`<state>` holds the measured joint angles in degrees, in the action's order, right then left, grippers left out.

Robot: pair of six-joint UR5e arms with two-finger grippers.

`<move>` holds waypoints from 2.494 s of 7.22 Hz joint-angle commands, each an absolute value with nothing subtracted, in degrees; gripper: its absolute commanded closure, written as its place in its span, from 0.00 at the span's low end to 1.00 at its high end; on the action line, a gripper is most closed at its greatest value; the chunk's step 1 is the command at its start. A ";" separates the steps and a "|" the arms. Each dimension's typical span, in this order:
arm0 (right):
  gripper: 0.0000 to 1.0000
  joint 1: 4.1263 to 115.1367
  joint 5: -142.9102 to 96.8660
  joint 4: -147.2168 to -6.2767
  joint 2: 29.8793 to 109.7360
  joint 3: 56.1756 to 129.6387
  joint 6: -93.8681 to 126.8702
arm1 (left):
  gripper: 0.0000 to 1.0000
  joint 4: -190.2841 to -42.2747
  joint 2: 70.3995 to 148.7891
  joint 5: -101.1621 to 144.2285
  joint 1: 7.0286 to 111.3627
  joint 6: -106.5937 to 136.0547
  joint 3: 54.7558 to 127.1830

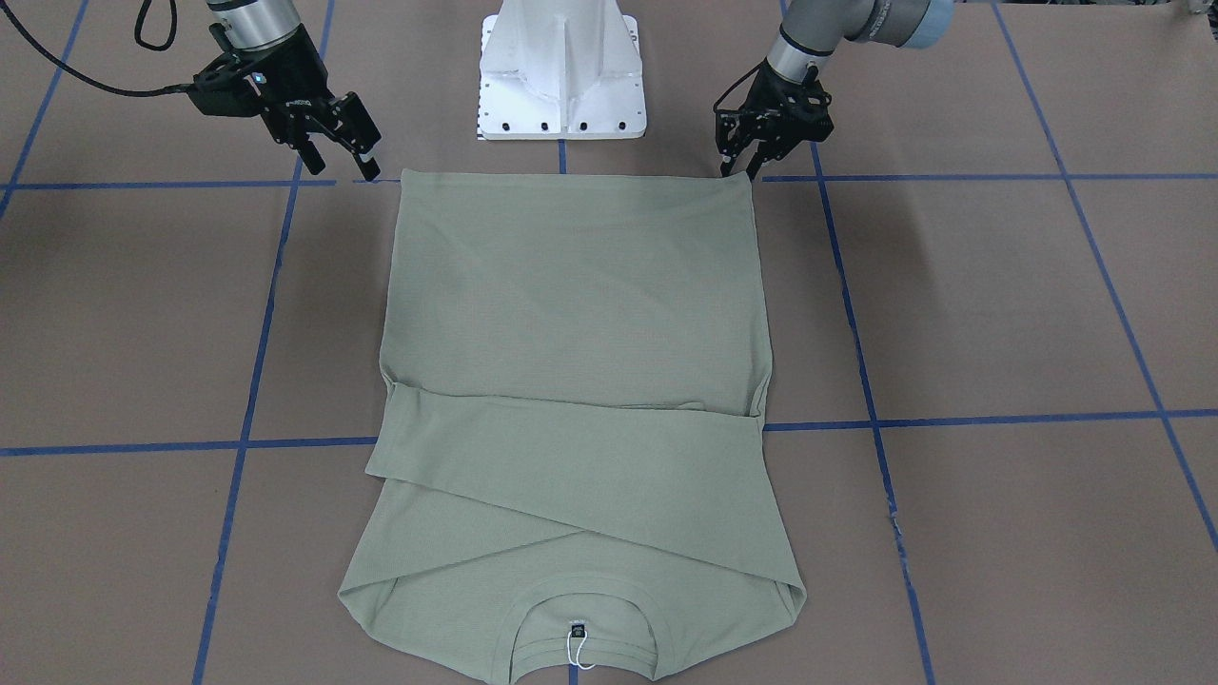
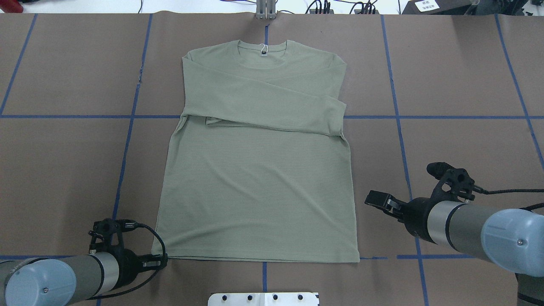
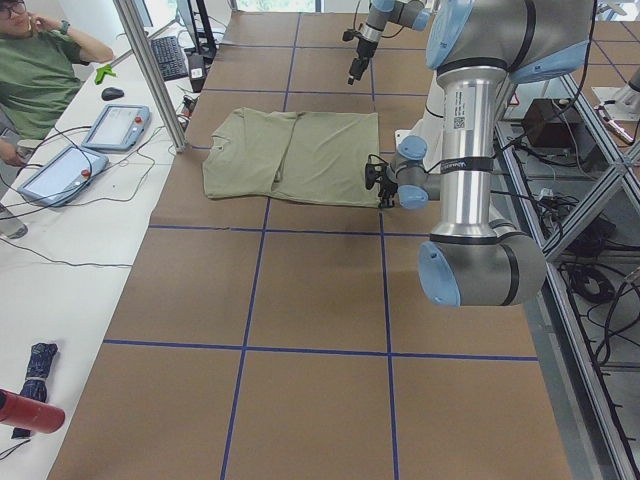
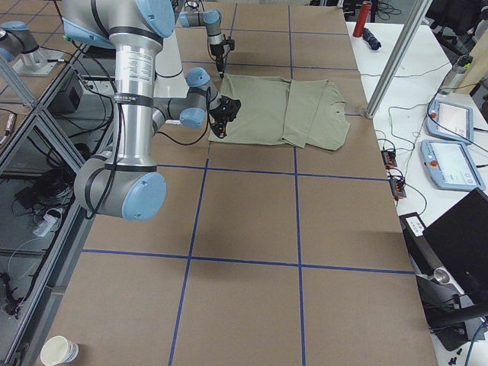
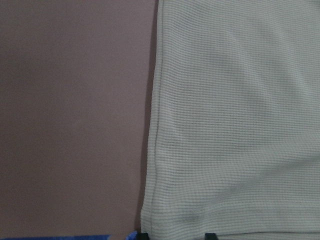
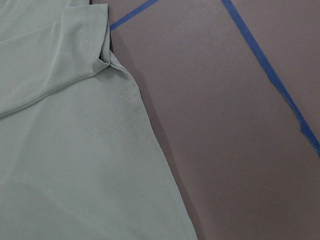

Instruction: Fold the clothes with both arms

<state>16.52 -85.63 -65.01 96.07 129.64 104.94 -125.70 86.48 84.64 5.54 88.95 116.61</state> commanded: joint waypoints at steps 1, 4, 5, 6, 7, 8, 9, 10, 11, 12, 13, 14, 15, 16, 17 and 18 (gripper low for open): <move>0.01 16.44 -85.61 -64.95 96.06 129.64 104.94 | 0.75 -125.68 86.48 84.73 5.54 88.95 116.63; 0.01 16.35 -85.61 -65.04 96.15 129.46 104.94 | 1.00 -125.77 86.31 84.55 5.54 88.51 116.72; 0.02 16.26 -85.61 -64.95 96.41 129.11 105.12 | 1.00 -125.77 86.40 84.55 5.89 88.42 117.68; 0.05 16.00 -85.17 -64.86 96.68 128.94 108.25 | 1.00 -125.77 86.40 84.64 6.24 88.42 119.60; 0.05 13.21 -81.34 -64.86 96.68 128.50 110.37 | 1.00 -125.77 86.40 84.55 6.24 88.42 119.79; 0.04 10.31 -78.08 -64.78 96.68 128.41 114.04 | 1.00 -125.86 86.48 84.29 6.41 88.42 120.84; 0.04 7.33 -74.74 -64.69 96.68 128.32 116.52 | 1.00 -125.86 86.48 82.46 6.33 88.42 121.20; 0.05 4.68 -72.27 -64.69 96.24 127.62 119.07 | 1.00 -125.86 86.48 82.01 6.42 88.42 121.98; 0.10 1.61 -67.98 -64.69 95.89 126.49 119.44 | 1.00 -125.86 86.48 80.70 6.42 88.42 122.51; 0.11 -0.07 -65.42 -64.69 94.67 123.95 119.36 | 1.00 -125.86 86.48 80.07 6.42 88.42 122.69; 0.30 -1.65 -64.78 -64.69 94.14 122.45 119.27 | 1.00 -125.86 86.40 79.98 6.42 88.42 123.13; 0.32 -2.10 -64.78 -64.69 93.17 121.13 119.27 | 1.00 -125.86 86.31 79.63 6.42 88.42 123.22; 0.32 -2.28 -64.78 -64.69 92.82 120.59 119.09 | 1.00 -125.86 86.31 78.93 6.42 88.42 123.31; 0.32 -2.46 -64.78 -64.69 92.90 120.67 118.92 | 1.00 -125.86 86.31 78.84 6.15 88.42 123.57; 0.33 -3.07 -64.86 -64.69 92.90 120.59 118.92 | 1.00 -125.86 86.31 78.84 5.98 88.42 123.57; 0.33 -3.60 -64.86 -64.77 92.90 120.24 118.92 | 1.00 -125.86 86.31 78.84 5.89 88.42 123.66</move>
<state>-2.97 -64.84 -64.71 92.93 120.56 118.94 -125.86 86.31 78.88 6.04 88.42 123.56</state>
